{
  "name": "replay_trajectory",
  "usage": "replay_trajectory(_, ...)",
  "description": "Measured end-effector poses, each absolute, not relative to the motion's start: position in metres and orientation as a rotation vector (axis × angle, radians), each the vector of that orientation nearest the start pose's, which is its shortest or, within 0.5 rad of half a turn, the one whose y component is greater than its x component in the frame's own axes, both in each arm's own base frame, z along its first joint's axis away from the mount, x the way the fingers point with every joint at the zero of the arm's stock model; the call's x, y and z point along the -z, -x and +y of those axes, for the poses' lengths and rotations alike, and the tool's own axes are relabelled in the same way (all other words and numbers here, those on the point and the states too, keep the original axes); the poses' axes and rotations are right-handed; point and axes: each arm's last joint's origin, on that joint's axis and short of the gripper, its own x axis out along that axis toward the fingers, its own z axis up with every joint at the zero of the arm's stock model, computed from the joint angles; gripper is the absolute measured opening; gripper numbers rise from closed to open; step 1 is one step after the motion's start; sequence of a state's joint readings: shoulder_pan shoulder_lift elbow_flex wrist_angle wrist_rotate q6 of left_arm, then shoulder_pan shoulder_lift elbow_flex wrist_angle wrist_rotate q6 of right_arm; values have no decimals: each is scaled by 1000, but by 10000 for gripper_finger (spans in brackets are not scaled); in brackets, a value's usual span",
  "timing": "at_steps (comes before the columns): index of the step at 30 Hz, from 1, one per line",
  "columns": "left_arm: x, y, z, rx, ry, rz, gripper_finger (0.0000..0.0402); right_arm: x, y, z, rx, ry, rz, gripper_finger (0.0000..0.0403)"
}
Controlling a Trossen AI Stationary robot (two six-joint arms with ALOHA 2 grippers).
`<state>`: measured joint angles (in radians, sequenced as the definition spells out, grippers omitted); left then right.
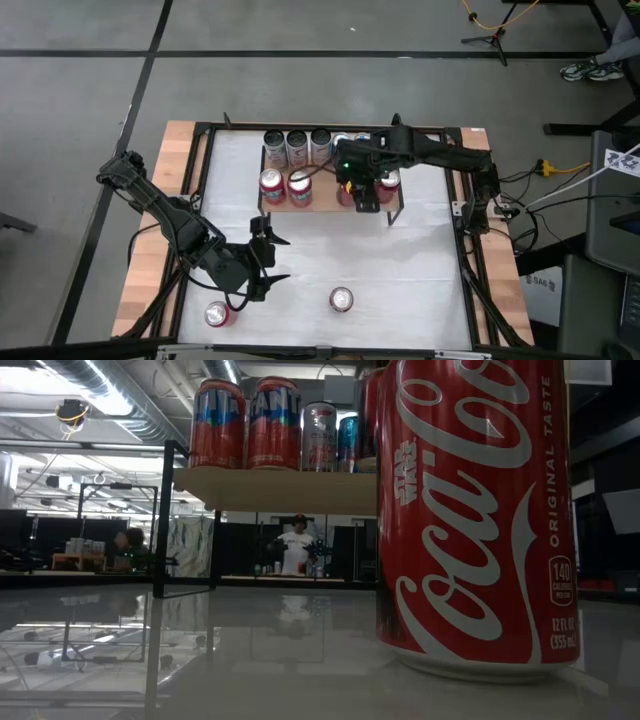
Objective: Place canned beverage on shelf
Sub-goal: Put the top red soda can on the shelf aligned with the blue soda can
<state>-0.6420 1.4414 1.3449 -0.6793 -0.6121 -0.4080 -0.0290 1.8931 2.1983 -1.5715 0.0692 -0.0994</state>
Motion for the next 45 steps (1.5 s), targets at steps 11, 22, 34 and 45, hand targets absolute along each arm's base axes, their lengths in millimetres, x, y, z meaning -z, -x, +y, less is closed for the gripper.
replay_trajectory(11, -337, -251, -167, -99, -60, 616, 340, -394, -347, -14, 27, 121, 1268, 291)
replay_trajectory(22, -337, -251, -167, -99, -60, 616, 340, -419, -322, -14, 43, 125, 1188, 291)
replay_trajectory(34, -337, -251, -167, -98, -60, 616, 340, -423, -316, -13, 28, 120, 1172, 291)
replay_trajectory(45, -337, -251, -167, -98, -60, 616, 340, -394, -322, -14, 28, 160, 1297, 291)
